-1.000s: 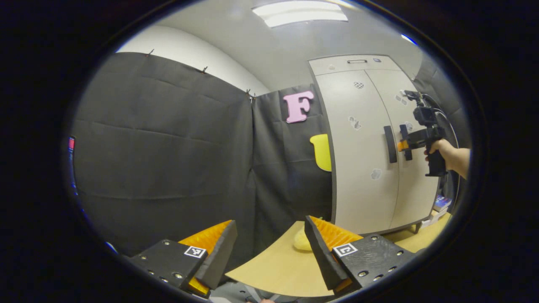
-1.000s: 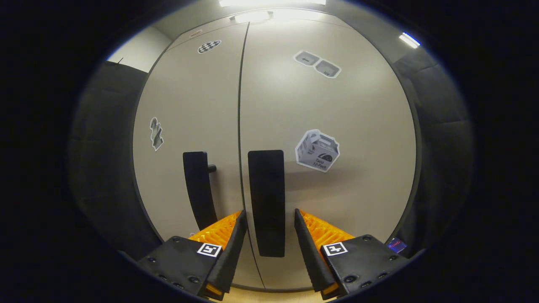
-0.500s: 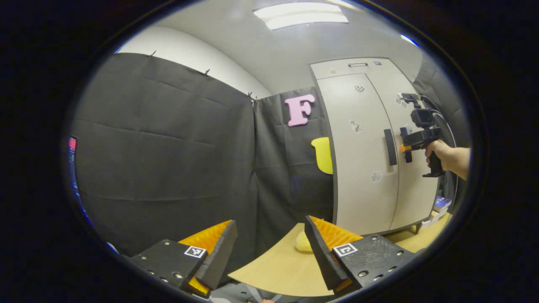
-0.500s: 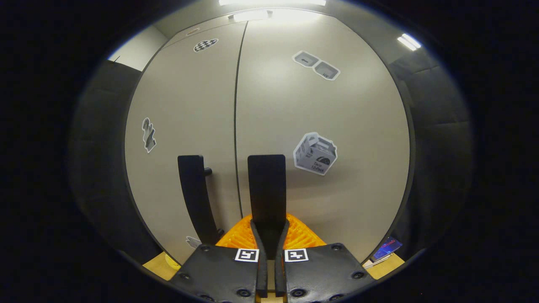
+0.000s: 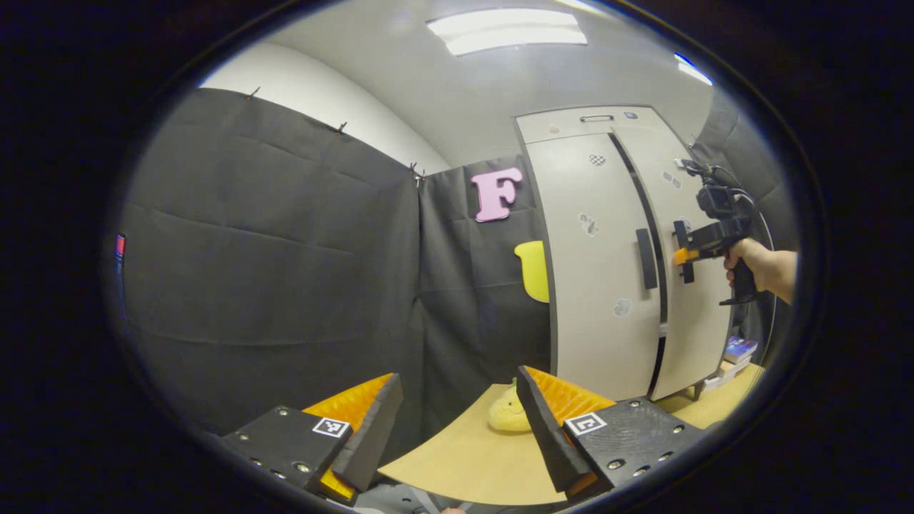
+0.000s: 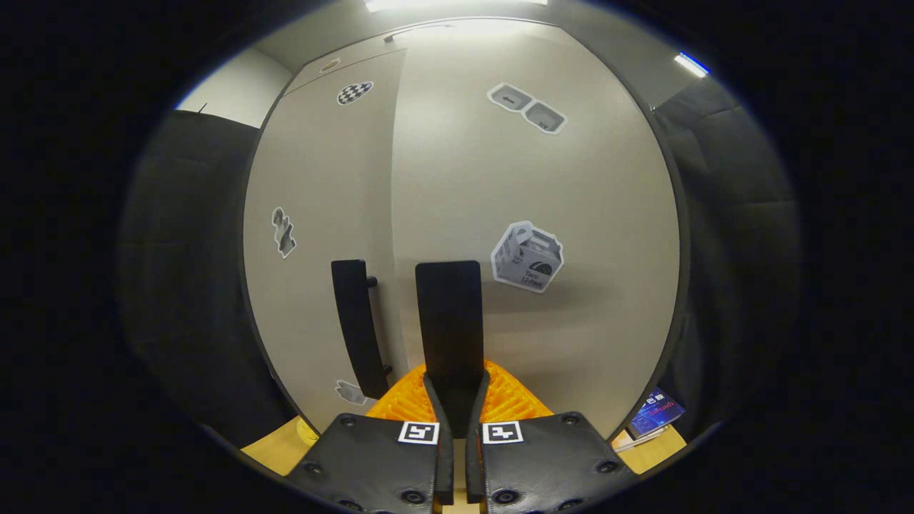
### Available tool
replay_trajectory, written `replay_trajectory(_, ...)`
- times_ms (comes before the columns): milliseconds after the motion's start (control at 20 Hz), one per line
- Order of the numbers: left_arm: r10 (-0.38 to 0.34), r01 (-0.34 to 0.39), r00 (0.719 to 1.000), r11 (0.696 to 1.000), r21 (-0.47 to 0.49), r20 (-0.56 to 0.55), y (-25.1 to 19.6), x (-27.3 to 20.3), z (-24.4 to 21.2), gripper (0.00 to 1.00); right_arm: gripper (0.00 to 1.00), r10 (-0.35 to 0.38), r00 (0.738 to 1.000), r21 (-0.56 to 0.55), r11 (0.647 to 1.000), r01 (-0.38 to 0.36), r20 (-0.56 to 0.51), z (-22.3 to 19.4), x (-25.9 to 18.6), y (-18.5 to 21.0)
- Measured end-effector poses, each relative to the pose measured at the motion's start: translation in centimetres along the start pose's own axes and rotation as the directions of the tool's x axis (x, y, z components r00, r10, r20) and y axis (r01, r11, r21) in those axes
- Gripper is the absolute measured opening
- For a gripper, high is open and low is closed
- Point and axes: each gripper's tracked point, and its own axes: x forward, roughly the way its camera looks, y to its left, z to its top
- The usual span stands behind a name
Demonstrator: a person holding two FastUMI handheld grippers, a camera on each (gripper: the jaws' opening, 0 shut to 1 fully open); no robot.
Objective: Open the right door of the double-door shoe cabinet with the right hand, and open the left door with the left hand.
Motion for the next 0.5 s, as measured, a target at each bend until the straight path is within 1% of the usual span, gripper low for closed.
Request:
replay_trajectory(50, -0.012, 0.012, 1.000, 1.000, 0.000, 0.004, -0.5, 0.0, 0.2, 0.93, 0.08, 0.005, 1.000, -0.004, 1.000, -0.005, -0.001, 0.1, -0.3, -0.1)
replay_trajectory(500, -0.107, 0.107, 0.994, 0.994, -0.007, 0.025, -4.8, 0.7, 0.7, 0.94, 0.08, 0.049, 0.999, -0.006, 0.999, -0.049, -0.007, 0.2, -2.5, -0.6)
